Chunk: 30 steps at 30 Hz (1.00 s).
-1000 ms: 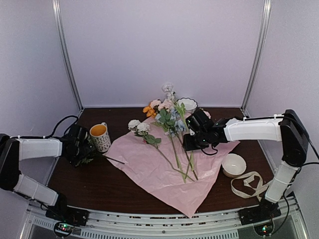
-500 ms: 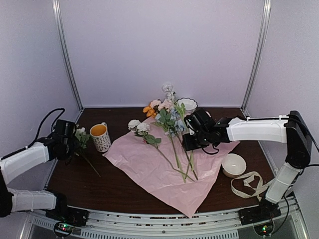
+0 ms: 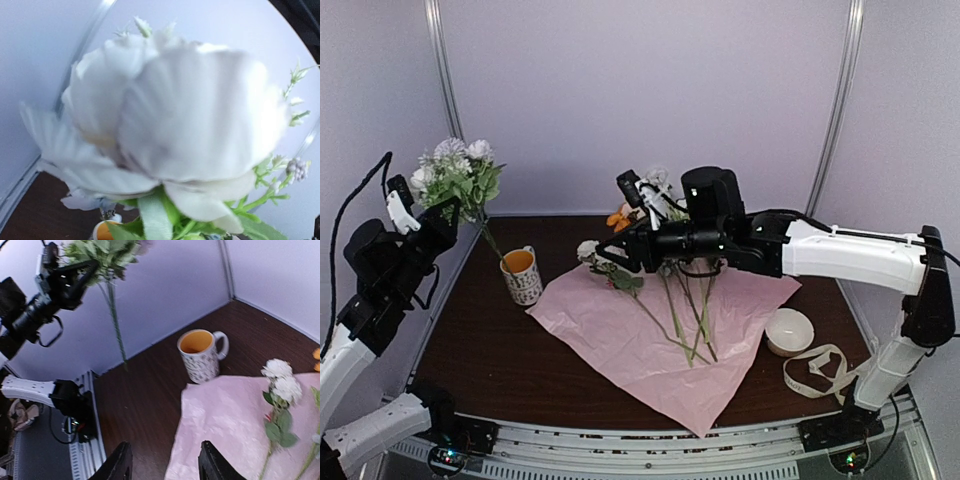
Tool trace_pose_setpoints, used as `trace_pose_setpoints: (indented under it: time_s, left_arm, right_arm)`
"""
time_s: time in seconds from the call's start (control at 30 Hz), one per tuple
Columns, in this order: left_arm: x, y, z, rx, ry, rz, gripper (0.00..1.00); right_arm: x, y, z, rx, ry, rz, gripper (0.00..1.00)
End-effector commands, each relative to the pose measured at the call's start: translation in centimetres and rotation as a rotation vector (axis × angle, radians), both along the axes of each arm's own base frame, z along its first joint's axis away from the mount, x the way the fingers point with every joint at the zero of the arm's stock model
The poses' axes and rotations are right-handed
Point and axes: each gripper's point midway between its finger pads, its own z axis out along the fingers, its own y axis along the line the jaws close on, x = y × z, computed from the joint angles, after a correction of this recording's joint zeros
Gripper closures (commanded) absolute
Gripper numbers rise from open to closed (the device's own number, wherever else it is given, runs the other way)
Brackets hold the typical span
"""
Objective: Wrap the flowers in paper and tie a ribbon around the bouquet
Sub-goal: Pick up the fake flower from the corner of the board, then pass from the left arm to the right
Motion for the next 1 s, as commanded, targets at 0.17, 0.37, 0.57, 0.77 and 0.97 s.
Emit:
trace_pose_setpoints:
  time_s: [0.17, 0.37, 0.57, 0.77, 0.97]
  left_arm:
    - [-2.0, -13.8, 10.1, 0.009, -0.389, -0.582, 1.0]
    - [-1.9, -17.9, 10.1, -0.016, -0.389, -0.716, 1.0]
    - [-1.6, -19.5, 8.6, -0.072, -0.339, -0.775, 1.0]
    - [3.8, -18.8, 2.4, 0.101, 0.043, -0.557, 0.35]
    - [7.4, -18.1, -8.7, 0.409, 0.468, -0.417, 0.27]
  right_arm:
    - [0.1, 7.8, 6.4, 0.141, -0.079, 0.088, 0.4]
    - [1.7, 8.8, 5.0, 0.147, -0.034, 0.03, 0.31]
    - [3.6, 7.5, 3.9, 0.155, 0.0, -0.095, 0.9]
    - [7.0, 2.5, -1.1, 0.072, 0.167, -0.284, 1.0]
    - [9.0, -3.5, -11.6, -0.175, 0.296, -0.491, 1.0]
